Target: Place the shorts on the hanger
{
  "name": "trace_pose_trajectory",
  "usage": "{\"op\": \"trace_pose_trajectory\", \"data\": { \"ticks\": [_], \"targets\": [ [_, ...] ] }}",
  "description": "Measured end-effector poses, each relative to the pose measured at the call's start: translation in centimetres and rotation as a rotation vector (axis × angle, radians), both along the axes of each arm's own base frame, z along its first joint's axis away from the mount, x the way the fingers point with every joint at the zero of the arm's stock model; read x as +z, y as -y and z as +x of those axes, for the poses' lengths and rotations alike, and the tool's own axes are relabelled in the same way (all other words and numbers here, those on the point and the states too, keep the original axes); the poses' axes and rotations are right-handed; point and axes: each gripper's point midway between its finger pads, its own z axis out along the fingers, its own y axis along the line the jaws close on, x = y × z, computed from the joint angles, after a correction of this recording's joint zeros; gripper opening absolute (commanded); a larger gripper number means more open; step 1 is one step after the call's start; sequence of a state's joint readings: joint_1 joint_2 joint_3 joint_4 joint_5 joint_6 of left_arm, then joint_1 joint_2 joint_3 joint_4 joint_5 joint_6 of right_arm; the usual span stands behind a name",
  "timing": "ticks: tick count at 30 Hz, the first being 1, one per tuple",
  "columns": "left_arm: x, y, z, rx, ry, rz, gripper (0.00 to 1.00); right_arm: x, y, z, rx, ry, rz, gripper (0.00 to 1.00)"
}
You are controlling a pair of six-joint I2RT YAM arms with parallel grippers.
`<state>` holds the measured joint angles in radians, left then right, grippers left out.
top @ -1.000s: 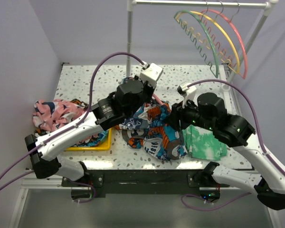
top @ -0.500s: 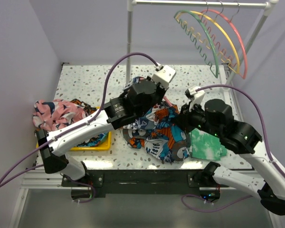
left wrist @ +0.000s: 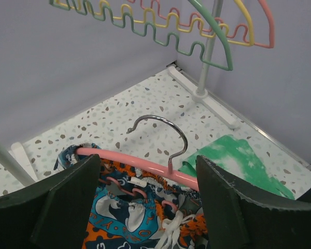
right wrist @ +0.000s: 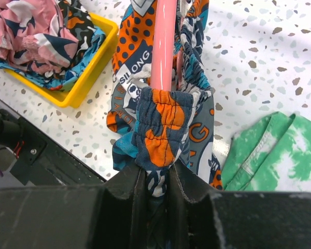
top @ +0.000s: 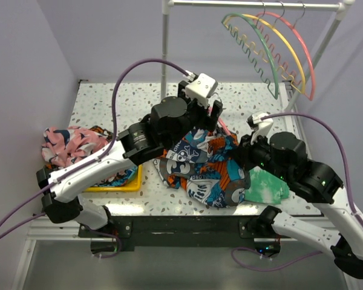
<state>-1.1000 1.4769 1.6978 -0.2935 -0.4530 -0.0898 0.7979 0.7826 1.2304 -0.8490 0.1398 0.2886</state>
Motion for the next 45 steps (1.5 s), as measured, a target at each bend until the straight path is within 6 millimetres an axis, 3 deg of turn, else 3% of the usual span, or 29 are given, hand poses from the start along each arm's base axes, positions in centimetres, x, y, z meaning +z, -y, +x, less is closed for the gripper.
{"op": "trace_pose_trajectory", "data": {
  "ticks": [5, 11, 15, 21, 27, 31, 34, 45],
  "targets": [
    [3.3, -2.7, -1.5, -0.003, 0.021, -0.074, 0.98, 1.1, 1.4, 0.2, -0.057, 0.017, -0.017, 0.0],
    [8.2, -7.5, -3.8, 0.012, 0.061, -0.217, 1.0, 5.8, 3.5, 0.9, -0.164, 0.093, 0.003, 0.0],
    [9.2, -9.6, -4.6, 0.03, 0.07, -0.259, 1.0, 8.8, 4.5, 1.8, -0.238, 0.149, 0.018, 0.0],
    [5.9, -9.6, -4.3, 0.049, 0.029, -0.21, 1.0, 10.6, 3.9, 4.2, -0.299, 0.19, -0.008, 0.0],
    [1.0, -9.1, -4.2, 0.053, -0.037, -0.136, 1.0, 9.8, 0.2, 7.9, -0.288, 0.162, -0.069, 0.0],
    [-1.8, -10.0, -4.8, 0.057, -0.072, -0.113, 1.0, 8.9, -2.3, 10.5, -0.278, 0.155, -0.113, 0.0],
    [-3.3, -10.8, -5.2, 0.06, -0.088, -0.105, 1.0, 9.3, -3.5, 11.7, -0.274, 0.167, -0.119, 0.0],
    [-5.7, -11.9, -6.4, 0.045, -0.133, -0.123, 0.99, 16.7, -5.4, 16.8, -0.326, 0.294, 0.025, 0.0]
  ]
}}
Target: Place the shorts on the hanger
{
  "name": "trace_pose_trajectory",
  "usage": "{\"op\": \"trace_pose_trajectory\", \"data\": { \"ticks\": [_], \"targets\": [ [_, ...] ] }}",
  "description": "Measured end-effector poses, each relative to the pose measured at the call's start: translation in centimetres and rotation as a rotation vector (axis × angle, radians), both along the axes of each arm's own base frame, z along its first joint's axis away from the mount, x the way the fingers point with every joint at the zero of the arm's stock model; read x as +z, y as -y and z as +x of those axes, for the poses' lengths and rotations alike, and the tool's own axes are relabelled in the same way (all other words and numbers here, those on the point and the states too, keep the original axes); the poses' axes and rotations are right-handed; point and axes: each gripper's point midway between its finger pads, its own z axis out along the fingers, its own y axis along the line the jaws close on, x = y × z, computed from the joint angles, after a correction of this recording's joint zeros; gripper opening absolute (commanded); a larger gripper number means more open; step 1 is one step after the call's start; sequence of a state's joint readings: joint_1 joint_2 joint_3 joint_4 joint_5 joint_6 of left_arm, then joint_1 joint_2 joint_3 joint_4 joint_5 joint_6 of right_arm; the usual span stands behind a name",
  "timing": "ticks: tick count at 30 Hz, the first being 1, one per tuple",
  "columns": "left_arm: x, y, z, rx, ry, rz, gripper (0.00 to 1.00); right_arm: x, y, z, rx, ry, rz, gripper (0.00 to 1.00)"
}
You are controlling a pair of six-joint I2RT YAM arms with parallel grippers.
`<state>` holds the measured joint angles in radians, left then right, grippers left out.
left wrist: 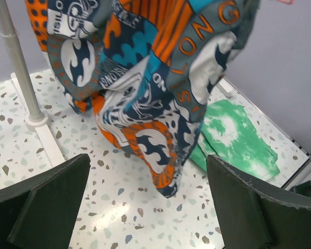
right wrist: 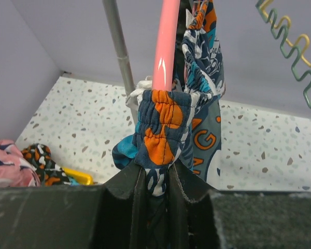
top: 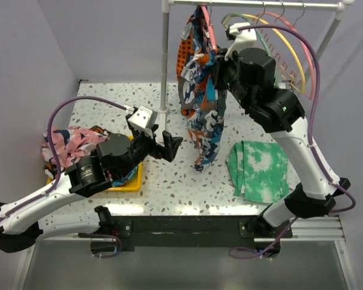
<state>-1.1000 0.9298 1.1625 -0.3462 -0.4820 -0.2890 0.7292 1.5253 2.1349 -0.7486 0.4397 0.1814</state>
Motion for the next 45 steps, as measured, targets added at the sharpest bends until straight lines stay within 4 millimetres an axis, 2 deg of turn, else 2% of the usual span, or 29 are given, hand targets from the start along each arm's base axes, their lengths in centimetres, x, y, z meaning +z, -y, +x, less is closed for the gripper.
{"op": "trace_pose_trajectory", "data": {
  "ticks": [2, 6, 9, 11, 26, 27, 28, 29, 32, 35, 38, 39, 41, 45],
  "targets": [
    [-0.6, 0.2, -0.1, -0.009, -0.013, 0.002, 0.99, 0.0, -0.1, 1.5, -0.008, -0.003, 0.015, 0.0],
    [-1.5, 0.5, -0.3, -0.023, -0.03, 0.014, 0.99, -1.6, 0.0, 4.6, -0.032, -0.038, 0.03, 0.0],
    [-1.6, 0.5, -0.3, -0.026, -0.03, 0.014, 0.99, -2.9, -0.4, 6.5, -0.043, -0.064, 0.026, 0.0],
    [-1.6, 0.5, -0.3, -0.027, -0.03, 0.014, 0.99, -3.0, -0.9, 7.2, -0.042, -0.06, 0.032, 0.0],
    [-1.7, 0.6, -0.3, -0.027, -0.031, 0.015, 1.0, -3.0, -2.6, 8.6, -0.022, -0.057, 0.098, 0.0],
    [-1.7, 0.7, -0.3, -0.027, -0.031, 0.016, 1.0, -3.1, -2.8, 8.7, -0.021, -0.058, 0.105, 0.02],
    [-1.8, 0.7, -0.2, -0.027, -0.032, 0.017, 1.0, -3.4, -2.9, 8.9, -0.022, -0.059, 0.11, 0.12],
    [-2.0, 0.8, -0.2, -0.027, -0.034, 0.018, 1.0, -3.7, -3.1, 9.1, -0.021, -0.063, 0.113, 0.31],
    [-2.4, 0.9, -0.2, -0.028, -0.042, 0.022, 1.0, -5.2, -3.7, 9.4, -0.009, -0.088, 0.113, 0.64],
    [-2.8, 1.0, -0.2, -0.029, -0.049, 0.021, 1.0, -6.0, -3.9, 9.1, 0.005, -0.099, 0.126, 0.76],
    [-3.1, 1.1, -0.3, -0.032, -0.056, 0.022, 1.0, -6.9, -3.4, 7.5, 0.027, -0.126, 0.128, 0.85],
    [-3.1, 1.2, -0.3, -0.032, -0.059, 0.02, 1.0, -6.9, -3.1, 6.7, 0.037, -0.132, 0.134, 0.98],
    [-3.3, 1.3, -0.3, -0.033, -0.066, 0.019, 1.0, -6.7, -2.4, 4.9, 0.052, -0.133, 0.155, 0.99],
    [-4.8, 1.9, -0.1, -0.032, -0.103, 0.032, 1.0, -5.9, 0.3, -0.2, 0.088, -0.11, 0.209, 0.99]
  ]
}}
